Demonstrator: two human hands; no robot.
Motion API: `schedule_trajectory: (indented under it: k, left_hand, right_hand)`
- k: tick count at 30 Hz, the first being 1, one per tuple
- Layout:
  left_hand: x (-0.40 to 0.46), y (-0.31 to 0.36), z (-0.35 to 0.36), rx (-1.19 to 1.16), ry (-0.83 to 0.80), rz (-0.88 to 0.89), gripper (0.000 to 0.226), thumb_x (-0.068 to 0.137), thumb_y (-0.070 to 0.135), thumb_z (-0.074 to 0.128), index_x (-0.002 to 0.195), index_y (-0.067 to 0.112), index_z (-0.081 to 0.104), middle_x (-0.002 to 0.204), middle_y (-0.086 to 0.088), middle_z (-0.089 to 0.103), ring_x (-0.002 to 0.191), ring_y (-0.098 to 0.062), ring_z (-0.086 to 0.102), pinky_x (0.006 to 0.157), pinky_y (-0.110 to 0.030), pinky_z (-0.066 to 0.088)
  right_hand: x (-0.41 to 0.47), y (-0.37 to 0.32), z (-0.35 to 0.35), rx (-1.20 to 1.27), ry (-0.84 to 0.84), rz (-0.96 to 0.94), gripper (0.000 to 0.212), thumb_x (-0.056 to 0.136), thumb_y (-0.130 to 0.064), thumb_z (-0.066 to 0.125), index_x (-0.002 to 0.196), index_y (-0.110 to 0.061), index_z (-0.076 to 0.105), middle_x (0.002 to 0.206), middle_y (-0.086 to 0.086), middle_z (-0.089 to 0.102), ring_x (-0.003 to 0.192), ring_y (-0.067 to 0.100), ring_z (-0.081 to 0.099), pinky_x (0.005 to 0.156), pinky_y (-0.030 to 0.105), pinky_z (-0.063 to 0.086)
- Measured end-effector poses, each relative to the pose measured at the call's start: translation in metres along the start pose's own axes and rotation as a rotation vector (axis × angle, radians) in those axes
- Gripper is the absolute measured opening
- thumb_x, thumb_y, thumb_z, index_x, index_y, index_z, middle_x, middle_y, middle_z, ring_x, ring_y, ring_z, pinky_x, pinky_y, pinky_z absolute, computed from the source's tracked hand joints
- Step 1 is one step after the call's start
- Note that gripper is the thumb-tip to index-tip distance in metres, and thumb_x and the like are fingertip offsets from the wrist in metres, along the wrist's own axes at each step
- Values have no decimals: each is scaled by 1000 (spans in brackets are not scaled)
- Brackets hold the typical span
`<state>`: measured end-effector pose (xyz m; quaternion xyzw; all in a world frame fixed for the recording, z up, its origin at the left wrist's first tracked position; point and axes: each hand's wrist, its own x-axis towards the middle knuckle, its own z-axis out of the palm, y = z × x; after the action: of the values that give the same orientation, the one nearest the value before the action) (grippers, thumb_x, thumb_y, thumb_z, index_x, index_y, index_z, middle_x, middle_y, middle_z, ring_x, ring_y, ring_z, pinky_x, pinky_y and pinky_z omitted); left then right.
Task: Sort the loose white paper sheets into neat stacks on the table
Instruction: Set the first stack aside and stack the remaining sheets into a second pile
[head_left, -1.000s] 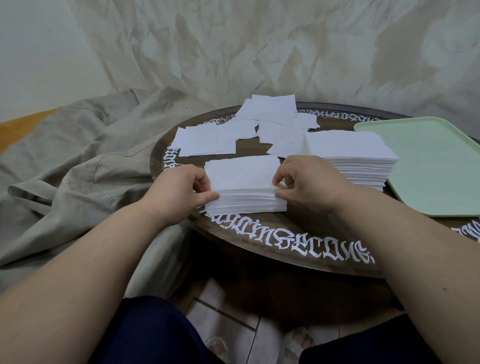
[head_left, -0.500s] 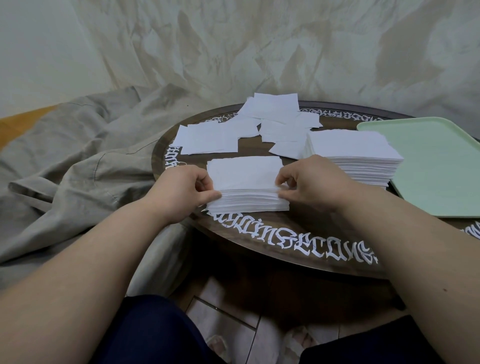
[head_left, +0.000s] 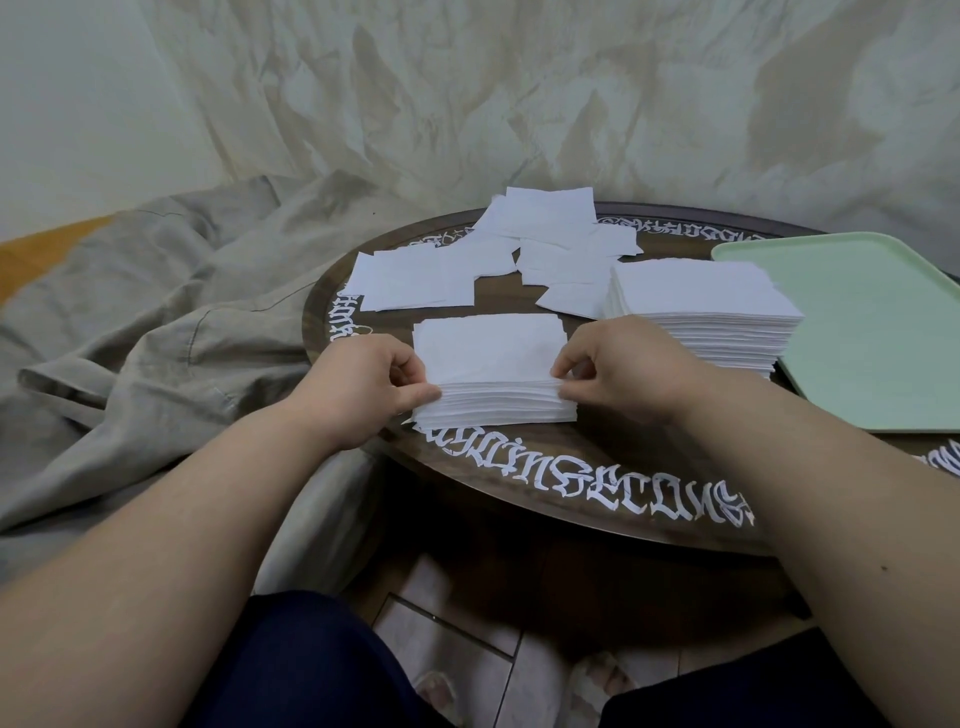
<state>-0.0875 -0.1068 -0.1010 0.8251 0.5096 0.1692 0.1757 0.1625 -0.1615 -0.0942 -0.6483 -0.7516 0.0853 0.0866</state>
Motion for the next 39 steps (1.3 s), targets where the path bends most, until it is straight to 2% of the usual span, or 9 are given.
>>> schedule_trajectory:
  k: [3, 9, 14, 18, 24, 27, 29, 33, 39]
  left_hand:
    - [1, -1, 0, 7, -5, 1, 21, 77, 31, 76, 64, 29, 60, 88, 6, 70, 82, -10, 63, 81, -32, 49]
    - [2, -1, 1, 13, -6, -3, 21, 78, 31, 76, 64, 29, 61, 88, 4, 71, 82, -11, 64, 80, -32, 49]
    - [2, -1, 1, -1, 1, -10, 19, 77, 31, 77, 65, 29, 61, 88, 6, 70, 82, -9, 63, 81, -30, 49]
    - [0, 0, 0, -14, -10, -11, 16, 74, 28, 79, 67, 25, 65, 88, 5, 71, 82, -8, 64, 79, -29, 49]
    - [-1, -2, -1, -17, 17, 7, 20, 69, 26, 82, 69, 21, 63, 82, 5, 68, 78, -9, 63, 77, -33, 51]
    - [-1, -2, -1, 4, 26, 18, 21, 69, 26, 83, 69, 20, 62, 80, 7, 65, 77, -10, 61, 77, -35, 50]
    - [-1, -2, 0, 8, 18, 19, 22, 69, 26, 83, 68, 20, 61, 80, 6, 64, 77, -10, 61, 77, -35, 50]
    - [-1, -2, -1, 8, 3, 18, 25, 67, 27, 84, 68, 21, 60, 82, 5, 62, 79, -13, 62, 77, -35, 50]
    - [-1, 3, 0, 26, 8, 37, 24, 68, 24, 83, 68, 15, 61, 80, 3, 60, 76, -16, 59, 76, -34, 48]
  right_hand:
    - [0, 3, 2, 45, 10, -4, 20, 84, -34, 68, 100, -22, 71, 101, -4, 66, 91, 15, 62, 83, 36, 49]
    - [-2, 1, 6, 38, 80, -4, 18, 86, -34, 63, 96, -22, 71, 95, -5, 69, 88, 15, 63, 81, 35, 50]
    - [-4, -4, 6, -20, 112, -10, 25, 89, -32, 57, 110, -22, 65, 97, -1, 70, 93, 20, 62, 82, 33, 50]
    - [-5, -4, 6, -45, 151, 5, 25, 90, -23, 53, 114, -22, 62, 99, 0, 69, 94, 24, 61, 82, 34, 49]
    - [-7, 0, 2, 16, 235, -10, 15, 85, -20, 61, 98, -19, 68, 97, -1, 66, 90, 22, 61, 80, 37, 50]
    - [-9, 0, 0, 15, 201, -43, 14, 83, -20, 62, 94, -19, 69, 93, -2, 65, 87, 20, 61, 79, 34, 50]
    - [-10, -1, 0, 26, 164, -78, 10, 81, -28, 64, 88, -22, 67, 86, -7, 60, 81, 16, 59, 76, 32, 49]
    - [-11, -3, -2, 35, 141, -58, 23, 78, -44, 69, 82, -24, 57, 83, -8, 54, 76, 13, 54, 72, 30, 46]
    - [-11, 0, 1, 64, 135, -3, 23, 82, -38, 69, 76, -23, 53, 67, -15, 51, 71, 12, 53, 64, 26, 36]
